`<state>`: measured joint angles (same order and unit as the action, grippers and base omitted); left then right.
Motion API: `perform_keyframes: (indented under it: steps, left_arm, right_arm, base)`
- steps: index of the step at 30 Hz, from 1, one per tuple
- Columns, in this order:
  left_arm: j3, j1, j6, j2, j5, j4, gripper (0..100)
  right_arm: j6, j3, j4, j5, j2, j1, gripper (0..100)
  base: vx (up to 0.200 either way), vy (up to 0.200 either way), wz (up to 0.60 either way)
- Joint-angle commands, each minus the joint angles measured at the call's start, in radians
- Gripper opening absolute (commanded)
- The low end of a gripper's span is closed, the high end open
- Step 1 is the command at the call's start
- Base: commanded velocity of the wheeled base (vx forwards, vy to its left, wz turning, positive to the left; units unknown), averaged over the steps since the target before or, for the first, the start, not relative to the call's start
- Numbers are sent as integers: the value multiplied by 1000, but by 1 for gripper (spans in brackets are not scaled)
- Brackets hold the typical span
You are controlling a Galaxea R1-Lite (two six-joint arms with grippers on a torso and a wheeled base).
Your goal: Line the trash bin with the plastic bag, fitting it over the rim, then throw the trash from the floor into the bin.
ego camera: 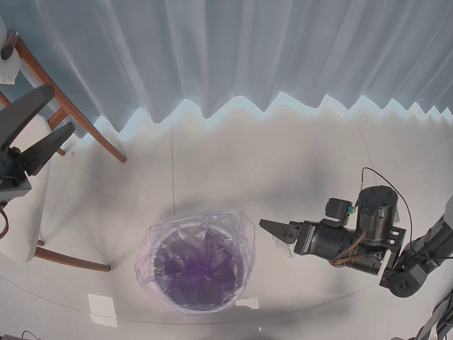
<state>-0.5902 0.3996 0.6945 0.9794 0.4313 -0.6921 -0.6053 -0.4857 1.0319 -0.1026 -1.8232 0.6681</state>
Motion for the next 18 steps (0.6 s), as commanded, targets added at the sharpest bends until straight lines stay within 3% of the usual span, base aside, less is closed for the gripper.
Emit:
perform_keyframes:
  steps: [1, 7, 18]
  left_arm:
    - [-174, -145, 3, -172, 61, 329, 100]
    - [-160, -145, -3, -171, 63, 330, 100]
    - [-146, -140, -6, -171, 64, 327, 100]
  right_arm:
    - [231, -162, 53, 18, -292, -33, 100]
    - [266, -286, 128, 21, -456, -73, 100]
    - [225, -386, 185, 17, -568, -87, 100]
  base:
    - [0, 0, 0]
    - [0, 0, 0]
    - [0, 0, 0]
